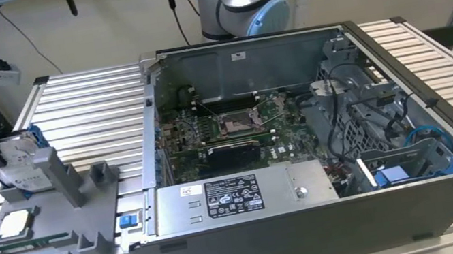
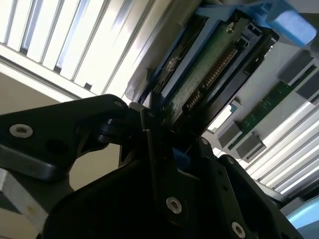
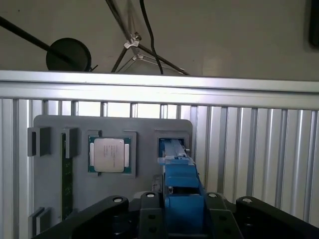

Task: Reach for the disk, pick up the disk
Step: 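Pick up the disk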

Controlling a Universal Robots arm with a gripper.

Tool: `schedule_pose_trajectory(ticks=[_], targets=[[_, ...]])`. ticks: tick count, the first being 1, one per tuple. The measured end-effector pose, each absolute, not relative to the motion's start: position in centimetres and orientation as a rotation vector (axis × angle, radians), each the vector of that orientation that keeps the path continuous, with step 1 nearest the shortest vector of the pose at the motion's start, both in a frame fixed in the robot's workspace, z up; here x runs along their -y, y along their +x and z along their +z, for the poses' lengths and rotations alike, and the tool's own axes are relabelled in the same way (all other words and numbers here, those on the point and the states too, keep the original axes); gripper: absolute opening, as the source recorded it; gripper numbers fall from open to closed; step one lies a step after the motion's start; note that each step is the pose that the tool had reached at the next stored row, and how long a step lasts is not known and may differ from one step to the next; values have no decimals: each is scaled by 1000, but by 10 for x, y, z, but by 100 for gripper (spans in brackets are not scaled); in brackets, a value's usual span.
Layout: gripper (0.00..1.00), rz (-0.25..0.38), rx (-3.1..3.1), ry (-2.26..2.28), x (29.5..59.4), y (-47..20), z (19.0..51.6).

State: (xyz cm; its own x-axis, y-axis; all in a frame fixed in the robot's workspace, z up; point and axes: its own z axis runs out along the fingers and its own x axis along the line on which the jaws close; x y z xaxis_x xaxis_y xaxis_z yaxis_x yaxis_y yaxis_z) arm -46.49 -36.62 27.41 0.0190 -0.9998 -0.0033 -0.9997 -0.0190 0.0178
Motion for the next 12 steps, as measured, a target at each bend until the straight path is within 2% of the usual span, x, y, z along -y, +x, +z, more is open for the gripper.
schedule_pose_trajectory(ticks=[12], targets=[[0,-23,2193,2235,366,-465,285]])
